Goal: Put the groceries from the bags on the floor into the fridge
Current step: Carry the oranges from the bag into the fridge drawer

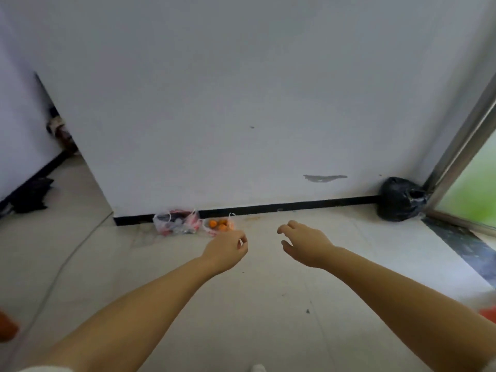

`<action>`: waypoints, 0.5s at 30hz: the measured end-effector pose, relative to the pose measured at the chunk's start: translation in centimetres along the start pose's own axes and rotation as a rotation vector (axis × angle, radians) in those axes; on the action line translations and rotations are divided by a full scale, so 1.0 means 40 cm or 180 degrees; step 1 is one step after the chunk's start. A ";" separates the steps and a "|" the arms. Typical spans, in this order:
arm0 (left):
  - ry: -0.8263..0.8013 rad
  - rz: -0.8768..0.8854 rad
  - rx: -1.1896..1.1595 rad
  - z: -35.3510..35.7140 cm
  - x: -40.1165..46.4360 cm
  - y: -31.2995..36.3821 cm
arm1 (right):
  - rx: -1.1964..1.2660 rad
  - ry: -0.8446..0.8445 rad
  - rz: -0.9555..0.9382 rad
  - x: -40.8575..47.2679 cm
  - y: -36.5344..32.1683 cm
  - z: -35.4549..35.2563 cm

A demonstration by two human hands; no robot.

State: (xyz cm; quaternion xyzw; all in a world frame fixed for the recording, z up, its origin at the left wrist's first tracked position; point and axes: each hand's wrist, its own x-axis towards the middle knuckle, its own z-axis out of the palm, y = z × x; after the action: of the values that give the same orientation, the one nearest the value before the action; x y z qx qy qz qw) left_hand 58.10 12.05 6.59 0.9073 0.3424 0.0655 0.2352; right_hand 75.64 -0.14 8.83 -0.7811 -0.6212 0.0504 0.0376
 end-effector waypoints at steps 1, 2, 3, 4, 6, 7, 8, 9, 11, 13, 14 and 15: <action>-0.0030 -0.0056 0.0010 -0.008 0.028 -0.043 | 0.0004 -0.0049 -0.0035 0.061 -0.009 0.011; -0.0058 -0.0117 0.0050 -0.020 0.063 -0.084 | 0.0014 -0.0093 -0.0064 0.125 -0.016 0.023; -0.0064 -0.0152 0.0095 -0.037 0.103 -0.124 | 0.0031 -0.0123 -0.0096 0.192 -0.021 0.035; -0.0067 -0.0197 0.0110 -0.057 0.146 -0.159 | 0.0049 -0.0145 -0.0135 0.260 -0.023 0.046; -0.0023 -0.0325 0.0107 -0.104 0.240 -0.230 | 0.0067 -0.0212 -0.0212 0.396 -0.023 0.059; 0.0010 -0.0427 0.0098 -0.129 0.287 -0.265 | 0.0070 -0.0266 -0.0239 0.463 -0.023 0.059; 0.0028 -0.0539 0.0111 -0.154 0.333 -0.303 | 0.0086 -0.0334 -0.0253 0.528 -0.022 0.056; 0.0027 -0.0650 0.0138 -0.177 0.377 -0.340 | 0.0095 -0.0392 -0.0271 0.590 -0.020 0.051; 0.0029 -0.0802 0.0086 -0.221 0.452 -0.407 | 0.0048 -0.0476 -0.0359 0.709 -0.018 0.040; 0.0084 -0.0912 0.0023 -0.252 0.516 -0.473 | 0.0027 -0.0557 -0.0426 0.821 -0.023 0.035; 0.0117 -0.0958 0.0027 -0.266 0.547 -0.503 | 0.0036 -0.0595 -0.0460 0.874 -0.024 0.037; 0.0122 -0.0992 0.0027 -0.274 0.586 -0.541 | 0.0044 -0.0635 -0.0493 0.931 -0.027 0.041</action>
State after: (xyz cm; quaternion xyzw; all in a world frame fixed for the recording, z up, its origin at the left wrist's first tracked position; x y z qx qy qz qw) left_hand 59.99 45.69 5.04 0.8427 0.4837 0.0441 0.2322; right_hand 82.71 36.36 6.14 -0.7216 -0.6800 0.1291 -0.0152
